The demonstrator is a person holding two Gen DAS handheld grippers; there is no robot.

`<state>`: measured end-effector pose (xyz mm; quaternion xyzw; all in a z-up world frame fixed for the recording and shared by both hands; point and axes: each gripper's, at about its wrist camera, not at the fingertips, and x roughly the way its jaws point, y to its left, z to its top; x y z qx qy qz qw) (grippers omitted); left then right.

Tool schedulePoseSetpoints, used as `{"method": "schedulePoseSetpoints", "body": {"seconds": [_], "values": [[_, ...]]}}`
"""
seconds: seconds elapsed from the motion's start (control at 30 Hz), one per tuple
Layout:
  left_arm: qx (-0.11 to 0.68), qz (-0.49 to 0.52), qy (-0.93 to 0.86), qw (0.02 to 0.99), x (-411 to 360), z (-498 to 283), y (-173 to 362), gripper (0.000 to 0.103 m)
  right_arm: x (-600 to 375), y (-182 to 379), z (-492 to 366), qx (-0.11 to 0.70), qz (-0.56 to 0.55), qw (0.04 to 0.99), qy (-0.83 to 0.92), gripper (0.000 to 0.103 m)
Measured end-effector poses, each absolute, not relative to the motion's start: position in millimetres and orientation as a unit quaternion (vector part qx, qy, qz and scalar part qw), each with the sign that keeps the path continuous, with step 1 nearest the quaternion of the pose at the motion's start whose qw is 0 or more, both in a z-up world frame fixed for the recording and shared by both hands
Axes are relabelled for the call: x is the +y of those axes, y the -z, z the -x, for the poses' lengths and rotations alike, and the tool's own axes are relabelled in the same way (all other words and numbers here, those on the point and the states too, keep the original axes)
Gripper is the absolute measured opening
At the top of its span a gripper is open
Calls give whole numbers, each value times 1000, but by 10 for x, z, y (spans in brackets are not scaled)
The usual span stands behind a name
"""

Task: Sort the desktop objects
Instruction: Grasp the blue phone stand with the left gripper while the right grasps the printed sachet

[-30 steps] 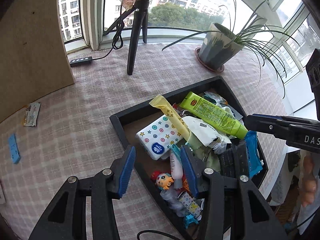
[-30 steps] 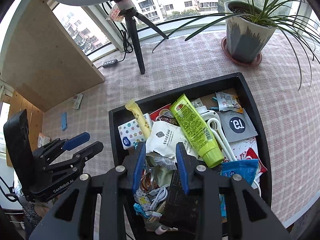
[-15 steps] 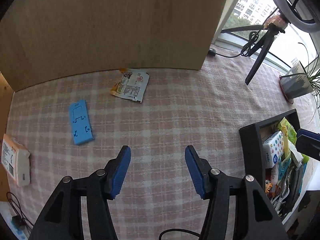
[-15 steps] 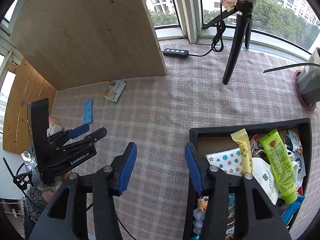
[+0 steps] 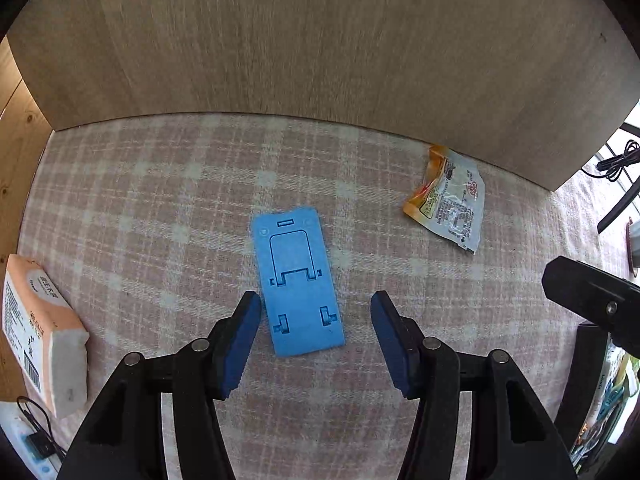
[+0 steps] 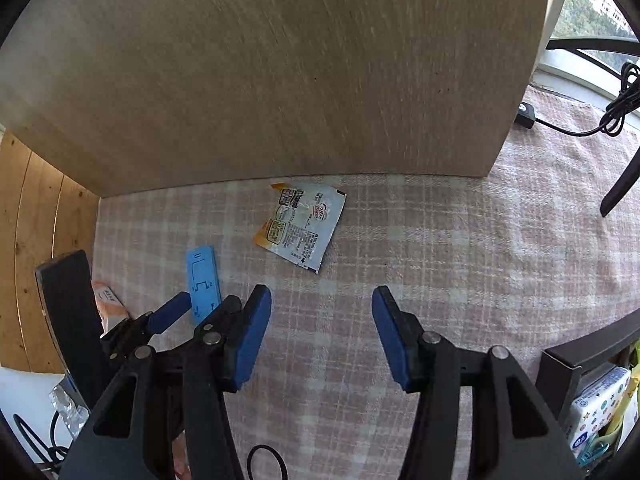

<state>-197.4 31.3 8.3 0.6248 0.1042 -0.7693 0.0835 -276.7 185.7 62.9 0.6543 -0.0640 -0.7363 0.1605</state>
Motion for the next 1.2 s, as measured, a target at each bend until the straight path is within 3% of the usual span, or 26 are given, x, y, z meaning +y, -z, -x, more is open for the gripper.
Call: {"method": "schedulePoseSetpoints", "body": {"seconds": [0.27,0.53,0.7,0.77,0.93,1.2], "values": [[74,-609,784,94,283,2012,-42,57,1679,-420,3036,-90,-660,126,735,52],[69,-601,791,94,189,1946,-50,36,1435,-309,3179,-75,-656,95,745,52],[69,-596,795,90,100,1865,-40,35,1265,-301,3215,-28,-650,87,754,52],[70,-595,796,89,75,1820,-35,35,1224,-306,3173,-12,-647,92,756,49],[78,-593,796,89,-65,1761,-16,34,1270,-310,2811,-1,-654,125,746,28],[90,-598,793,70,-61,1495,-3,34,1460,-246,2264,15,-675,173,717,17]]}}
